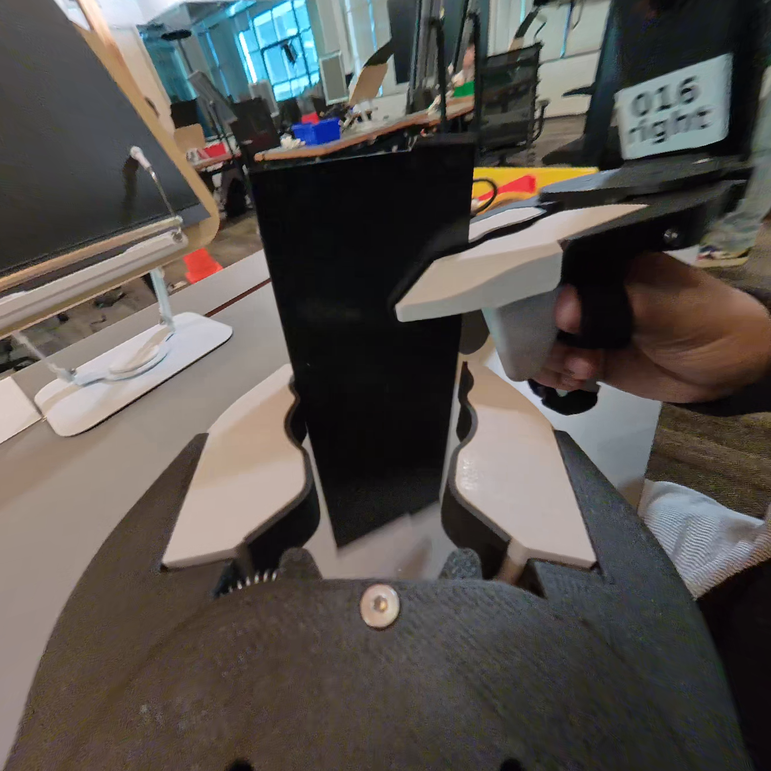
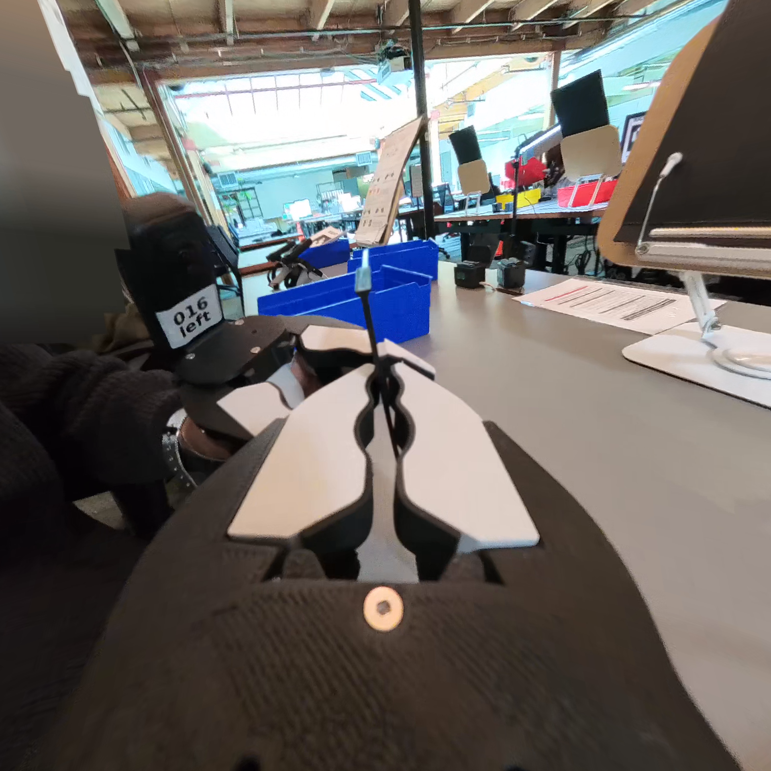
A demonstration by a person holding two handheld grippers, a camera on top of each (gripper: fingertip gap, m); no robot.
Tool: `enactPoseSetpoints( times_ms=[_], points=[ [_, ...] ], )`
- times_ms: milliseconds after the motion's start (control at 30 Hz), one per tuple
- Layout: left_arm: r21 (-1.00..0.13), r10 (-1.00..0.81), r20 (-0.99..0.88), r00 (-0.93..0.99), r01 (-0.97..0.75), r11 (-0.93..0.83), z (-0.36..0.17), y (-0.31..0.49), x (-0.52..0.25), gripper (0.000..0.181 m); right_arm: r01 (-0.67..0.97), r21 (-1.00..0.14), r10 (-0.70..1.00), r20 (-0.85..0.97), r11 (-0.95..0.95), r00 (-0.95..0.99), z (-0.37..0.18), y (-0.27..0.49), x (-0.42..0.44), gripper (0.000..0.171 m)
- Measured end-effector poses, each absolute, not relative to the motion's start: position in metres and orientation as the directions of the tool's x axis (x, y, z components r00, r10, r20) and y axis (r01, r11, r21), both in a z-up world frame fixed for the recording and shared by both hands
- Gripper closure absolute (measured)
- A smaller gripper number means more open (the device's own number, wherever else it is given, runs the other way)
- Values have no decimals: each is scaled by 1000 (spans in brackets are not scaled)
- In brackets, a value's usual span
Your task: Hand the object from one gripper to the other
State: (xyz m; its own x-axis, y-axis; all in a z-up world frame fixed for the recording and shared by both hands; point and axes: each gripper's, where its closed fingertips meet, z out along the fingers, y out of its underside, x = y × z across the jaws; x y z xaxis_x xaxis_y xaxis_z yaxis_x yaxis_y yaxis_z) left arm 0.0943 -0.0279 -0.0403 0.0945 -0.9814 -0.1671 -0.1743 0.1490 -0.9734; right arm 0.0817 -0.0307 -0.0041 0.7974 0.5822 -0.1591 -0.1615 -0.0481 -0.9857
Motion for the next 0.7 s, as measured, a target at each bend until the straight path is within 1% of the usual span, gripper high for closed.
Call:
enactPoseSetpoints(
  times_ms=[33,100,233,367,433,533,633,700],
  points=[
    [-976,-985,-157,73,-163,144,-40,-31,94,110,-172,-983,585,-173,-57,793,-3,-31,84,169],
    [-979,-991,-128,37,-165,120,-42,-35,95,103,-195,-977,595,-206,-83,777,-2,-31,87,169],
    [-992,-998,-58,-26,-114,60,-39,-41,96,90,-236,-967,596,-247,-98,764,0,-32,99,169],
    [-997,-996,18,-83,-82,-12,-38,-38,95,82,-345,-932,609,-340,-115,717,9,-34,122,169],
    [-994,-988,81,-134,-87,-70,-43,-37,94,88,-426,-896,624,-406,-127,668,15,-37,135,170],
    [-957,-920,280,-273,-149,-247,-54,-44,92,112,-527,-835,645,-492,-160,584,21,-40,152,170],
    [-857,-774,515,-368,-230,-461,-60,-48,90,119,-548,-812,655,-527,-200,542,20,-41,157,170],
    [-796,-672,604,-428,-293,-530,-62,-57,88,125,-533,-815,663,-530,-226,529,18,-42,154,170]
  ],
)
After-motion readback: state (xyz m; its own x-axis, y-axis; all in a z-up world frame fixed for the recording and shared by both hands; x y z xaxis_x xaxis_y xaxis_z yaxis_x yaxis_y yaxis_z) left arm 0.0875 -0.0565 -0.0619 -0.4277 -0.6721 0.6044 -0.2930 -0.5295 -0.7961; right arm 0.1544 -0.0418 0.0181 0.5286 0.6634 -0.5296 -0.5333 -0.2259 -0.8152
